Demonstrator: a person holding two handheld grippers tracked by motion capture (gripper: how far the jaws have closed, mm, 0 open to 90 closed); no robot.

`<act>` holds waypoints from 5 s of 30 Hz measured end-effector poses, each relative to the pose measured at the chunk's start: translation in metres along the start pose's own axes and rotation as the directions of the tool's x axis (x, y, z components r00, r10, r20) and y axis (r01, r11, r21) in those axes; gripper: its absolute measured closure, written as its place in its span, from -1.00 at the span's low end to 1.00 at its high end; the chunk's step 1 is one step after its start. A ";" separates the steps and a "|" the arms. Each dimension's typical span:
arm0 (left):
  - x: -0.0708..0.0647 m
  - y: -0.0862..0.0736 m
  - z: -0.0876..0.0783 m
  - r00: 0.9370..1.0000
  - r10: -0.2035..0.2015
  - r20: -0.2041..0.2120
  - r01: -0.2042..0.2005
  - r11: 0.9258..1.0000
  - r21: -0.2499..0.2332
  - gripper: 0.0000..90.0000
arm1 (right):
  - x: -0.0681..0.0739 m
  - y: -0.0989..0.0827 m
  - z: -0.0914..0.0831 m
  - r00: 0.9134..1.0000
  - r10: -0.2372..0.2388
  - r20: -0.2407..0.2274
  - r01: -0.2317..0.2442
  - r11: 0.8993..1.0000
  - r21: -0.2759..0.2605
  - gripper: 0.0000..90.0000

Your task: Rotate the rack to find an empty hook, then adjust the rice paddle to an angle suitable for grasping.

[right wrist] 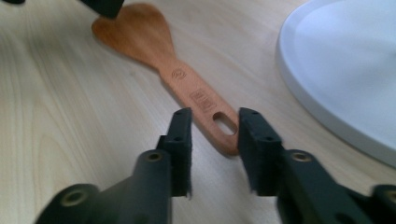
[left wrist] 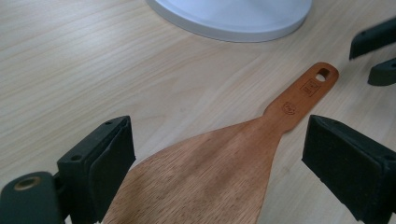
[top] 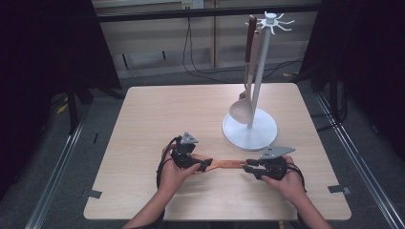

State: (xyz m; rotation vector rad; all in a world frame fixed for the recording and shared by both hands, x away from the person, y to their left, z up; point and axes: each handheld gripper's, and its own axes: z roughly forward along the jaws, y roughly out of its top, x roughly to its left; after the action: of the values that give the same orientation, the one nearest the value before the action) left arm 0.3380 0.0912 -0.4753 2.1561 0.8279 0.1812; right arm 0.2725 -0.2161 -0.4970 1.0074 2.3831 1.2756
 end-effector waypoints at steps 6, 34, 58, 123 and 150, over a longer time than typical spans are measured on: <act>-0.005 0.003 0.005 0.999 0.030 0.035 -0.030 0.999 0.017 -0.73 | -0.004 0.003 -0.012 0.998 0.059 0.019 -0.058 0.997 -0.054 -0.06; -0.023 0.028 0.035 0.950 0.235 0.205 -0.274 0.944 0.184 -0.36 | -0.020 -0.002 -0.032 0.987 0.139 0.077 -0.131 0.986 -0.102 -0.47; -0.040 0.036 0.056 0.897 0.347 0.274 -0.419 0.866 0.273 0.35 | -0.023 -0.005 -0.034 0.985 0.148 0.087 -0.140 0.986 -0.093 -0.48; -0.033 0.051 -0.026 0.973 0.097 0.209 -0.079 0.993 -0.092 0.47 | 0.049 0.041 0.023 0.980 0.164 -0.112 -0.186 0.955 -0.230 -0.21; -0.026 0.051 -0.046 0.980 0.089 0.177 -0.050 0.976 -0.211 0.17 | 0.042 0.047 0.017 0.970 0.225 -0.093 -0.244 0.902 -0.357 0.87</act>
State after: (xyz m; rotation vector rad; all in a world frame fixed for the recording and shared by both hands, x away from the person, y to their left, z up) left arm 0.3256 0.0802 -0.4039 1.9739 0.5997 0.0949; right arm 0.2724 -0.1596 -0.4646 1.1755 1.9867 1.7695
